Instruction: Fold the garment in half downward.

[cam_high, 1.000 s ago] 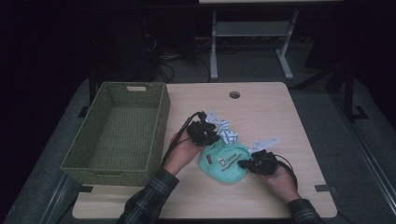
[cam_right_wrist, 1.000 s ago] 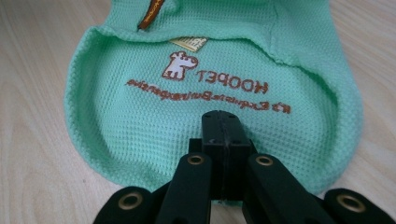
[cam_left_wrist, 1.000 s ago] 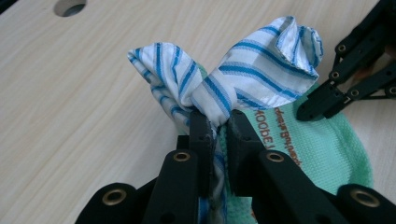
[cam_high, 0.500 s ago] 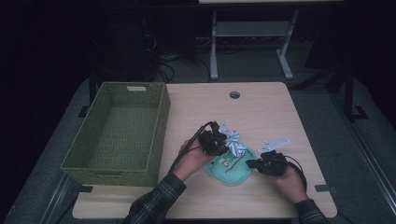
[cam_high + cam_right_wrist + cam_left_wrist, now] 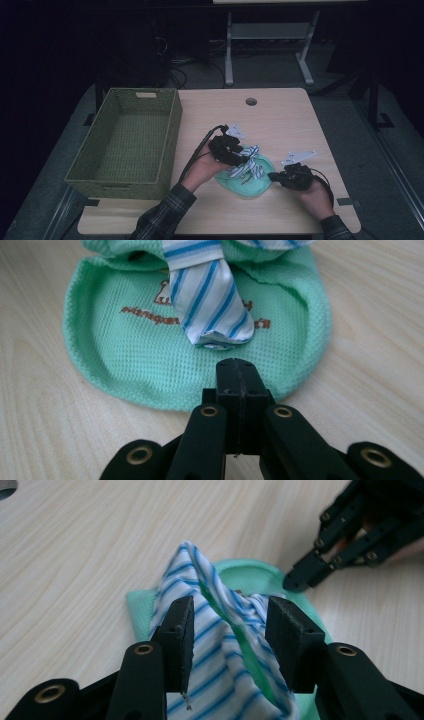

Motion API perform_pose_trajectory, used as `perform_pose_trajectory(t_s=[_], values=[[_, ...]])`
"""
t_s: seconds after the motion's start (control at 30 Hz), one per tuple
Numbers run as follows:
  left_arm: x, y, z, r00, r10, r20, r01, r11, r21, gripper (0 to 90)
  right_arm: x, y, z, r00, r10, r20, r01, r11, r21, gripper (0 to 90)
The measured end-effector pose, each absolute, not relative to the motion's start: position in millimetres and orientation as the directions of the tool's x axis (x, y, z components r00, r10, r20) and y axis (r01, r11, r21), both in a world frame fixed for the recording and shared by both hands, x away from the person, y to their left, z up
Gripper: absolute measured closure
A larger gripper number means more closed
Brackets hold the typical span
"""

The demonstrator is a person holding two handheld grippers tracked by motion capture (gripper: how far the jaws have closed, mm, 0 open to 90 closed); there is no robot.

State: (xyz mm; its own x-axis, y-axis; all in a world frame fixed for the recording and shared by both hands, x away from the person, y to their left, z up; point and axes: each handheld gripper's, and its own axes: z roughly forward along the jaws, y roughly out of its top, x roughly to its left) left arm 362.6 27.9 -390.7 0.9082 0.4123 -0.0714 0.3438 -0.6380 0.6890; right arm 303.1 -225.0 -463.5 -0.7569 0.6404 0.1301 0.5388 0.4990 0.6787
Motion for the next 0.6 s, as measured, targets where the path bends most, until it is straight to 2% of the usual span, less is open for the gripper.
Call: perform_pose_trajectory(t_s=[0.1, 0.47, 0.53, 0.6], values=[[366.9, 25.2, -397.3, 0.892, 0.445, -0.084, 0.373, -0.615, 0.695, 54.2, 302.9, -222.8, -464.7, -0.759, 0.638, 0.133, 0.541, 0.504, 0.673, 89.9], [370.3, 19.9, -415.6, 0.888, 0.449, -0.103, 0.403, -0.649, 0.646, 54.7, 303.7, -222.0, -466.0, -0.763, 0.633, 0.133, 0.541, 0.514, 0.666, 89.9], [369.5, 19.5, -418.1, 0.887, 0.449, -0.109, 0.407, -0.648, 0.644, 58.2, 303.8, -222.0, -466.3, -0.763, 0.633, 0.134, 0.541, 0.512, 0.668, 89.9], [369.8, 20.1, -418.8, 0.889, 0.443, -0.113, 0.407, -0.653, 0.638, 66.4, 303.9, -222.1, -466.1, -0.763, 0.632, 0.135, 0.542, 0.513, 0.665, 89.9]])
